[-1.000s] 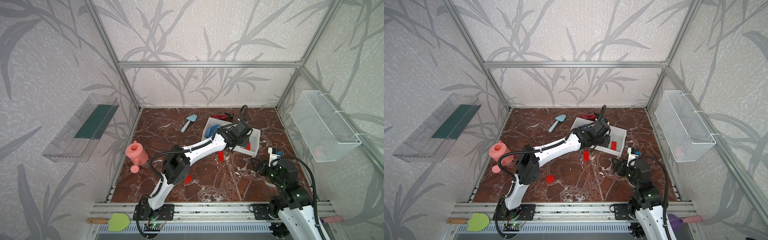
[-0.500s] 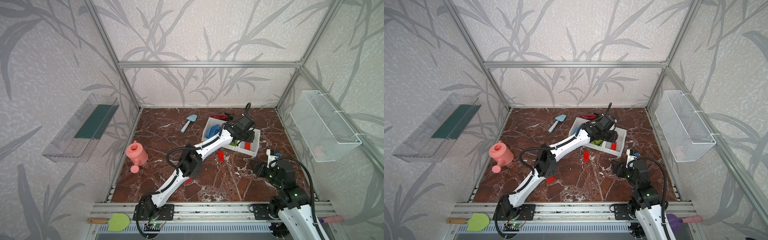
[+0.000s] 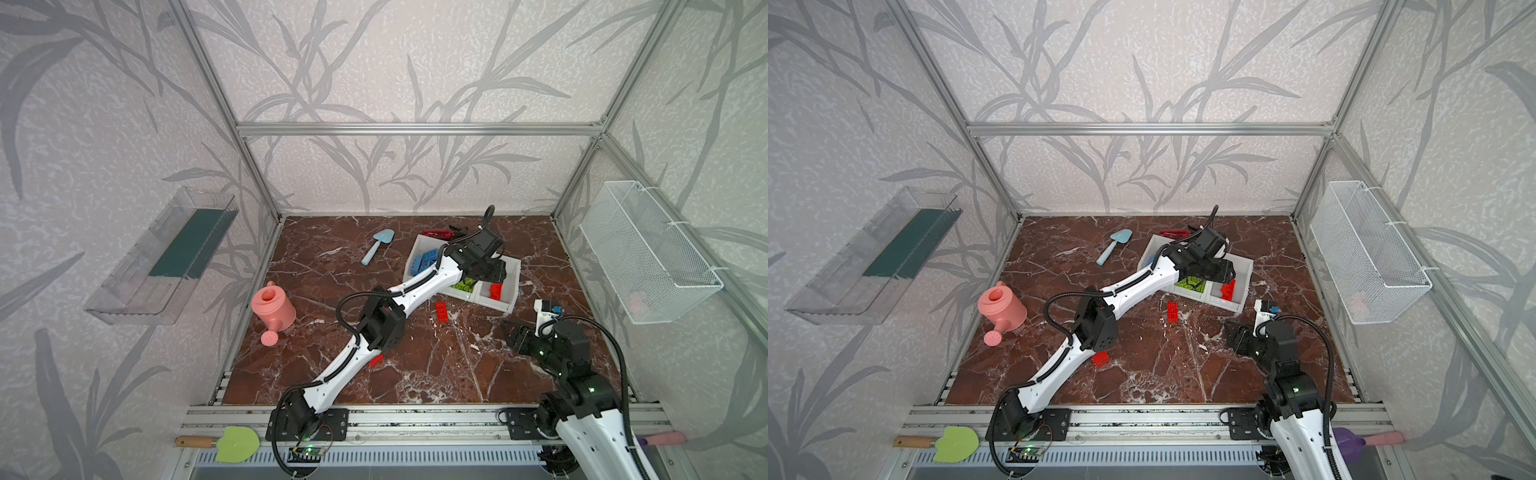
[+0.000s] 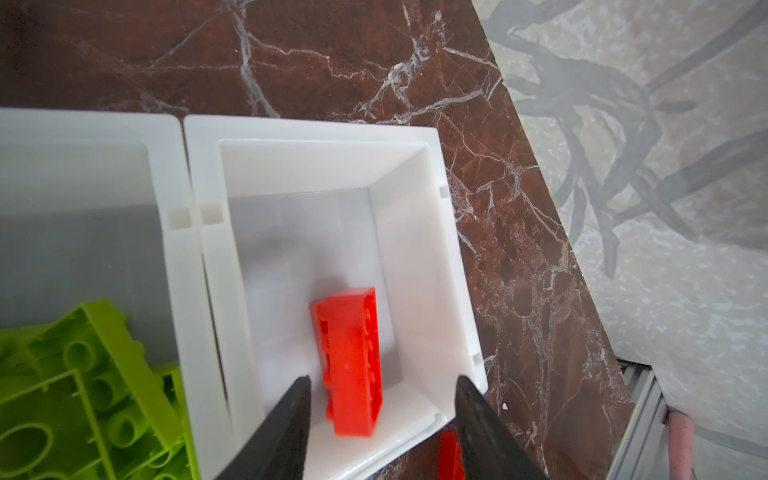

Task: Sort the legos into containers by color
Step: 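Carry the red brick with the left gripper into the red-brick compartment and release, then withdraw the left gripper while the right gripper lowers onto a red brick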

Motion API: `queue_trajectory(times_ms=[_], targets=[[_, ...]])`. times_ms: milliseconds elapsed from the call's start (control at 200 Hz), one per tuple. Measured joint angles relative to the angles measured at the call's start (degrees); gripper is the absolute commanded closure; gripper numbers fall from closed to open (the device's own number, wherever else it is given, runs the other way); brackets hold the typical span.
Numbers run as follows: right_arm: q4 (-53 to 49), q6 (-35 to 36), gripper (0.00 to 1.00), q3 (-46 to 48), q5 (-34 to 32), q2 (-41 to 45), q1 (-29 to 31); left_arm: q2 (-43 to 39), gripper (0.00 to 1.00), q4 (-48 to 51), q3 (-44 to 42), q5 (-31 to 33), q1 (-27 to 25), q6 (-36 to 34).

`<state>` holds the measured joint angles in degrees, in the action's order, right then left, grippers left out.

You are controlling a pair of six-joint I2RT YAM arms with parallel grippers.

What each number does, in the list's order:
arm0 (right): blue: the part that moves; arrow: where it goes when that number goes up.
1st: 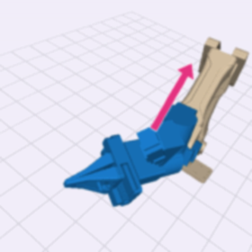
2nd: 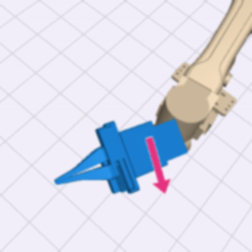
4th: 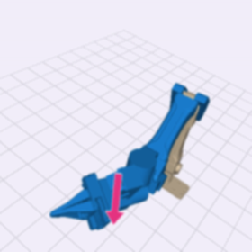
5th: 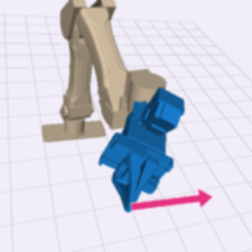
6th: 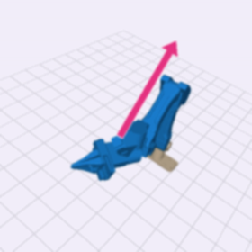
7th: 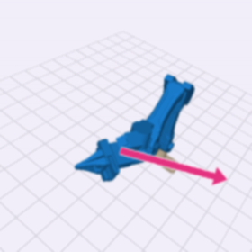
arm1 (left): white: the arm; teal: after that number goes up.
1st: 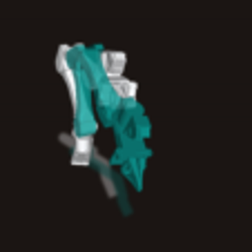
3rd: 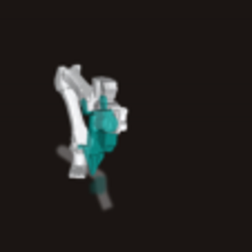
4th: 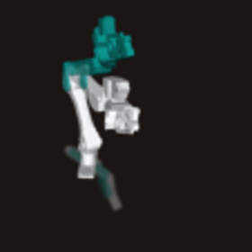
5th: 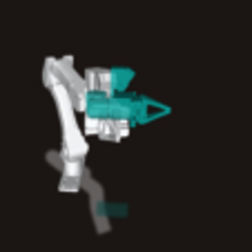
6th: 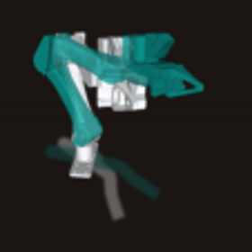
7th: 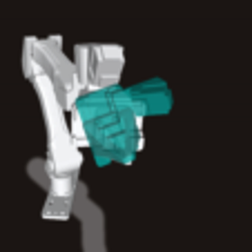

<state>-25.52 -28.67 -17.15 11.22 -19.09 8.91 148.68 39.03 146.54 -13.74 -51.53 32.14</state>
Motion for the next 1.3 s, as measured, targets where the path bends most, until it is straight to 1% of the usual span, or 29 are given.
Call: queue_trajectory(times_ms=[180, 270, 360, 385, 455, 525, 605, 670, 720, 855, 1025, 1160, 1299], targets=[[-3.52, -1.97, 0.18, -1.73, -4.96, -1.62, 0.04, -1.11, 0.3, 0.46, -0.61, 1.09, -0.7, -0.22], [-5.6, -3.56, 0.17, -3.39, -8.2, -3.98, 0.04, -5.09, 0.28, 0.13, -5.18, 3.23, -1.46, -0.68], [-7.96, -5.81, 0.16, -5.57, -12.28, -7.41, 0.04, -12.15, 0.26, -1.05, -13.35, 5.6, -2.67, -1.27], [-8.63, -6.23, 0.13, -6.21, -13.44, -8.44, 0.04, -14.4, 0.25, -1.79, -15.93, 6.27, -3.02, -1.4], [-10.58, -8.2, 0.11, -8.02, -16.7, -12.0, 0.04, -21.33, 0.22, -4.61, -24.04, 7.98, -3.91, -1.68], [-11.67, -10.16, 0.1, -9.51, -18.82, -15.61, 0.04, -28.04, 0.18, -8.31, -32.11, 9.44, -4.72, -1.66], [-12.24, -12.24, 0.06, -10.32, -20.35, -18.84, 0.04, -34.91, 0.15, -12.66, -41.11, 10.93, -5.46, -1.44], [-12.59, -14.47, 0.02, -10.34, -21.66, -20.92, 0.15, -39.8, 0.08, -16.15, -48.3, 12.17, -5.66, -0.79], [-12.94, -16.17, 0.0, -10.34, -22.47, -22.49, 0.15, -42.97, 0.01, -18.21, -53.35, 13.27, -5.66, -0.28], [-12.94, -19.58, 0.01, -10.34, -23.5, -26.62, 0.22, -48.59, 0.01, -21.62, -64.32, 16.61, -5.81, 0.85], [-11.85, -22.1, 0.01, -10.45, -24.46, -30.93, 0.39, -53.42, 0.01, -23.87, -74.1, 20.11, -5.97, 1.99], [-10.38, -22.99, 0.01, -11.26, -24.92, -33.83, 0.55, -57.31, 0.01, -25.49, -79.6, 21.99, -6.19, 2.82], [-8.13, -22.99, 0.01, -12.13, -25.27, -37.68, 1.07, -59.71, 0.01, -26.93, -83.1, 23.37, -6.19, 3.43]])
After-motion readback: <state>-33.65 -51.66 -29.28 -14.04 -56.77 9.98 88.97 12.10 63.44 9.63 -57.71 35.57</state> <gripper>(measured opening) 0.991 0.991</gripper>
